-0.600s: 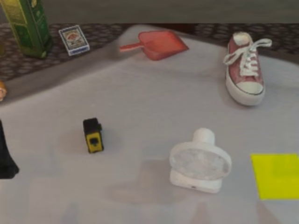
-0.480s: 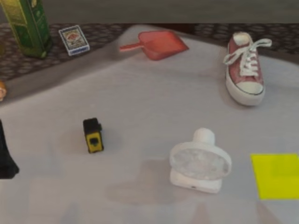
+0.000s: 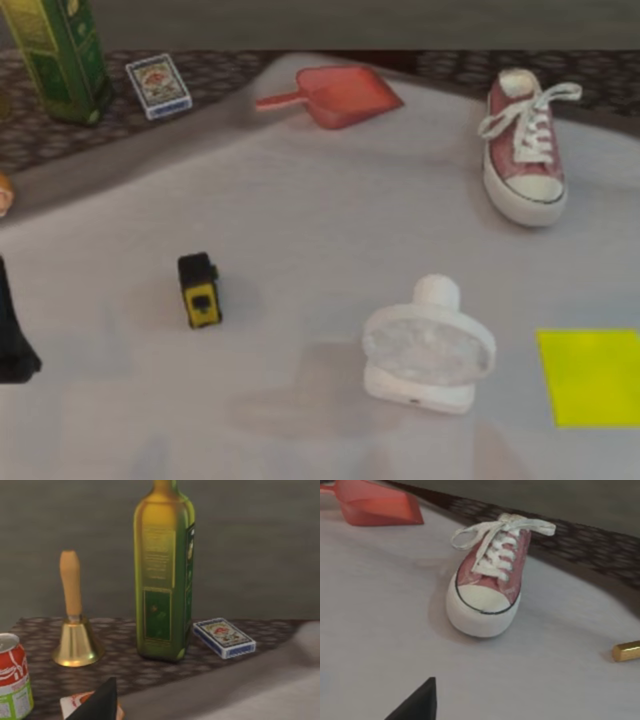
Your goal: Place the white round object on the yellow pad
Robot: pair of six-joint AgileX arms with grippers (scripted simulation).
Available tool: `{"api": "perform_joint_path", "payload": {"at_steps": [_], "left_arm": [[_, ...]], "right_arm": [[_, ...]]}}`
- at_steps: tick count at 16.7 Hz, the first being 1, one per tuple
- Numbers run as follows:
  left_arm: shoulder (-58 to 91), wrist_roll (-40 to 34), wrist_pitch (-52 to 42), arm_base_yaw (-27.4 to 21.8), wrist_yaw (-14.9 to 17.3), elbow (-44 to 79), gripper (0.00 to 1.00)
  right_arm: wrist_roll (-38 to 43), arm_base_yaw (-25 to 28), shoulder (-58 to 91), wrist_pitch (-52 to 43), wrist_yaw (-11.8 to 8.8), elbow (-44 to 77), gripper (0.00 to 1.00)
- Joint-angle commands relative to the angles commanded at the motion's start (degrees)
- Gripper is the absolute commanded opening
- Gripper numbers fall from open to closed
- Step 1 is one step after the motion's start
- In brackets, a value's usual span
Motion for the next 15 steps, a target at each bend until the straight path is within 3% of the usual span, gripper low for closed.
{"api": "perform_joint_path", "payload": {"at_steps": [10, 15], "left_arm": [[0.0, 0.0, 0.0, 0.0, 0.0, 0.0, 1.00], [0.0, 0.0, 0.0, 0.0, 0.0, 0.0, 1.00]], "right_arm": [[-16.1, 21.7, 56.7, -37.1, -0.1, 51.3, 1.00], [-22.4, 30.0, 77.6, -52.4, -0.1, 68.6, 1.00]]}}
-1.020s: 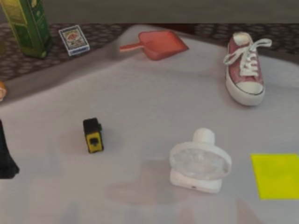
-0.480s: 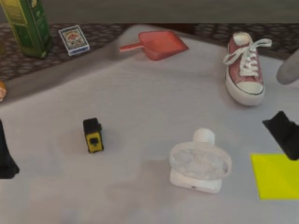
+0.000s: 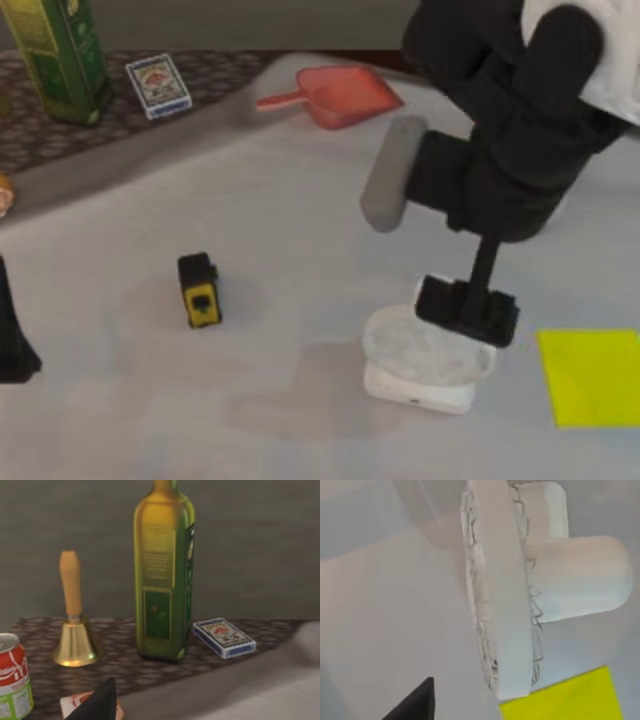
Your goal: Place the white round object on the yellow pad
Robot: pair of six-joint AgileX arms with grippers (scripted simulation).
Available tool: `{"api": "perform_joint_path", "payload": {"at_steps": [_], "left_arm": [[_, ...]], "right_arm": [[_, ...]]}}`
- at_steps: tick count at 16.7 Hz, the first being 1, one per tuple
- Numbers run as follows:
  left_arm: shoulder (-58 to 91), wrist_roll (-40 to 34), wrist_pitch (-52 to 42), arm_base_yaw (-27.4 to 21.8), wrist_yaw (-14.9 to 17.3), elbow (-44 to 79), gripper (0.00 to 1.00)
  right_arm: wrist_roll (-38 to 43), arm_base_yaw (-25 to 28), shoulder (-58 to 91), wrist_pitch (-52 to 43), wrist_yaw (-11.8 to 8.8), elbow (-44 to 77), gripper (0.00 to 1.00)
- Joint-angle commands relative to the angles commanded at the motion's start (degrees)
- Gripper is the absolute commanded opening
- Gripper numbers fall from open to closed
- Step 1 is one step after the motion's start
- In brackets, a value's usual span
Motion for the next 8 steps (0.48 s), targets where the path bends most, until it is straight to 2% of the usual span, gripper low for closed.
{"api": "perform_joint_path", "payload": {"at_steps": [4, 8], "left_arm": [[0.0, 0.0, 0.0, 0.0, 0.0, 0.0, 1.00], [0.0, 0.0, 0.0, 0.0, 0.0, 0.0, 1.00]], "right_arm": [[-2.5, 3.3, 7.8, -6.6, -0.1, 6.6, 1.00], [-2.7, 3.5, 8.2, -7.1, -0.1, 7.1, 1.00]]}}
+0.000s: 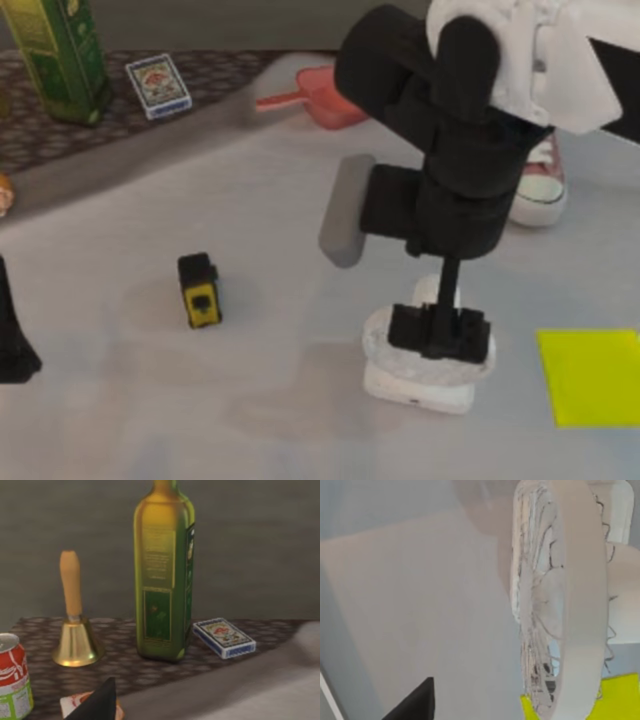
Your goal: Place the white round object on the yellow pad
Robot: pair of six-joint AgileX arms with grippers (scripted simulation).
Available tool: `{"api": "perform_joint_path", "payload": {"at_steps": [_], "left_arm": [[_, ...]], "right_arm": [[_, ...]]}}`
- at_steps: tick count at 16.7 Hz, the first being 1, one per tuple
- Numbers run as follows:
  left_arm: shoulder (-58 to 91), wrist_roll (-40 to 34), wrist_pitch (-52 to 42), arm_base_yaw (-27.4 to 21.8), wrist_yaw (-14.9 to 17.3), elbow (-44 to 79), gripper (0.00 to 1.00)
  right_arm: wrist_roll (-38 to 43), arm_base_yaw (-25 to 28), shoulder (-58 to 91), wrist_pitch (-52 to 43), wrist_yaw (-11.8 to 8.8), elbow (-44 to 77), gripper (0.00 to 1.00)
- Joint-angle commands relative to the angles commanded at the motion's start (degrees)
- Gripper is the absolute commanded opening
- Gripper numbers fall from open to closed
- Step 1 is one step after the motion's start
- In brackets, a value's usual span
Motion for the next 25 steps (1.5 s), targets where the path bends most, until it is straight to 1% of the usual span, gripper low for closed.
{"api": "perform_joint_path", "payload": {"at_steps": [3, 9, 13, 25], "left_arm": [[0.0, 0.0, 0.0, 0.0, 0.0, 0.0, 1.00], [0.0, 0.0, 0.0, 0.0, 0.0, 0.0, 1.00], [0.0, 0.0, 0.0, 0.0, 0.0, 0.0, 1.00], [0.0, 0.0, 0.0, 0.0, 0.0, 0.0, 1.00]], "right_arm": [[-0.1, -0.1, -0.1, 1.2, 0.0, -1.2, 1.00], [0.1, 0.1, 0.6, 10.7, 0.0, -10.0, 1.00], [0.1, 0.1, 0.7, 11.1, 0.0, -10.4, 1.00], [0.1, 0.1, 0.7, 11.1, 0.0, -10.4, 0.10]]}}
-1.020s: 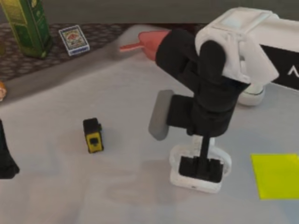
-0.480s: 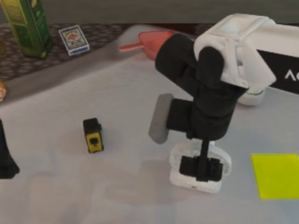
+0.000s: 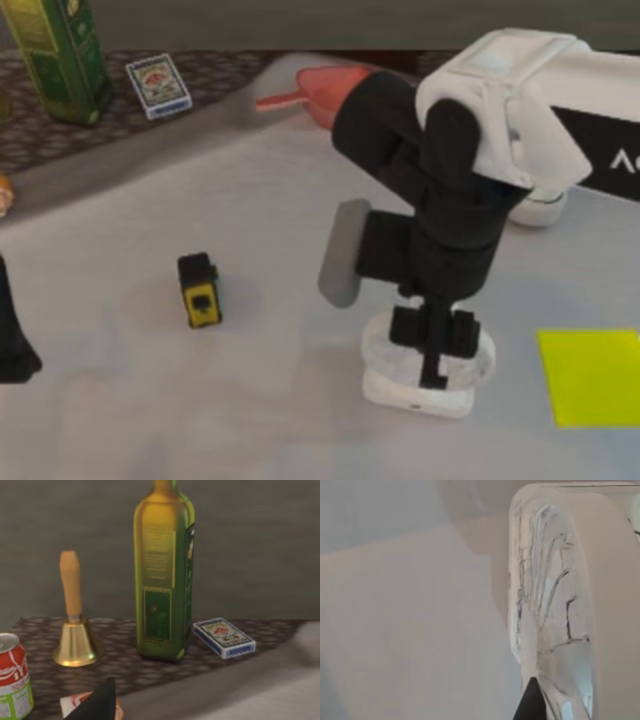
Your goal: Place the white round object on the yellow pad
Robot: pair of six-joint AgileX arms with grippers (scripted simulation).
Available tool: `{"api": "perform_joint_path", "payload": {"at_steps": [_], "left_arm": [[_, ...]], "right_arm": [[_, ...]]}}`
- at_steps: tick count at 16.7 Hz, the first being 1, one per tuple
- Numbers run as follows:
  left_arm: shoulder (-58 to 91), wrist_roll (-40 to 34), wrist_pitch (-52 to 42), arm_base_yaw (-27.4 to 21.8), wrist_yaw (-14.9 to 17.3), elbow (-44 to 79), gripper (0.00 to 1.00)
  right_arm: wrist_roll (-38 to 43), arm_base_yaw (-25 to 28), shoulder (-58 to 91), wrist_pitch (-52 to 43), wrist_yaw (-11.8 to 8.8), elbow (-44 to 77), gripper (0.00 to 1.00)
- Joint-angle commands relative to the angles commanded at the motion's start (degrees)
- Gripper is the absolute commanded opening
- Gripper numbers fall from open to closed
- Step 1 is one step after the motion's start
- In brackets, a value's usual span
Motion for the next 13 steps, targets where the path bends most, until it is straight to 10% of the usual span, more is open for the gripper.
{"api": "perform_joint_path", "payload": {"at_steps": [13], "left_arm": [[0.0, 0.0, 0.0, 0.0, 0.0, 0.0, 1.00]], "right_arm": [[0.0, -0.1, -0.4, -2.3, 0.0, 2.2, 0.00]]}}
